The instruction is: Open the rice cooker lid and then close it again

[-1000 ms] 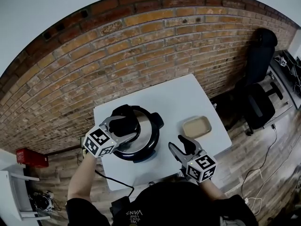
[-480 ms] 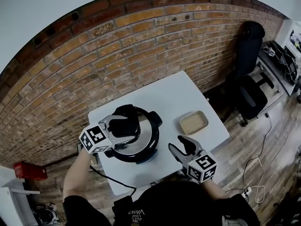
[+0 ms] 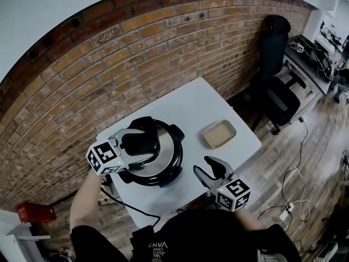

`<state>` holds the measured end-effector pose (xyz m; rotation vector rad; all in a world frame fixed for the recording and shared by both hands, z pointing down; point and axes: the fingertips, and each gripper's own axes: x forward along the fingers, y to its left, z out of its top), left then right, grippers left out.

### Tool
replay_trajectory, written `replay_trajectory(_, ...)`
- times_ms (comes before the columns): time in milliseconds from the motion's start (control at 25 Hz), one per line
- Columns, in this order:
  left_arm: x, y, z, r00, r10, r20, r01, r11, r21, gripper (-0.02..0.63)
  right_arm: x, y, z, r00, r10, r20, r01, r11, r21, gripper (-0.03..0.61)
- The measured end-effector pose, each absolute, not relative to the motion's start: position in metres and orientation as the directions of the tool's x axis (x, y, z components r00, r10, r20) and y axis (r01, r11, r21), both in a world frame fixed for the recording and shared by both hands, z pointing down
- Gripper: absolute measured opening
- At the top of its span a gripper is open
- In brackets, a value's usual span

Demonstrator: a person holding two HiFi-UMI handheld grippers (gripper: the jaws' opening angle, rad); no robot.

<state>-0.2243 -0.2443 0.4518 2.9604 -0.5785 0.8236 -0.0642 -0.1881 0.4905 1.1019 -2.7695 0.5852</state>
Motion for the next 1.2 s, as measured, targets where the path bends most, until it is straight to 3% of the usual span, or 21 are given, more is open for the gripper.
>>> replay_trajectory(240,-0.225,-0.24,0.423,0.787,-0.404,0.467,-0.389,-0.912,-0.133,0.291,-0.064,-0.186,0.484,-0.741,-0.639,0.207,-0.669,0.675,-0.311,0.202)
replay_trajectory(600,-0.265,-0.224,0.365,0.718,-0.601,0.353,-0.562,-0.799,-0.217,0.291,-0.079,-0.192,0.471,-0.798,-0.578,0.17,-0.6,0.741,-0.301,0.202)
replay_trajectory(1200,-0.369,-0.141,0.351,0.392,-0.889,0.237,-0.884,-0.436,-0.171,0.291,-0.106,-0.2,0.463,-0.877,-0.453,0.159,-0.481,0.827,-0.293,0.202)
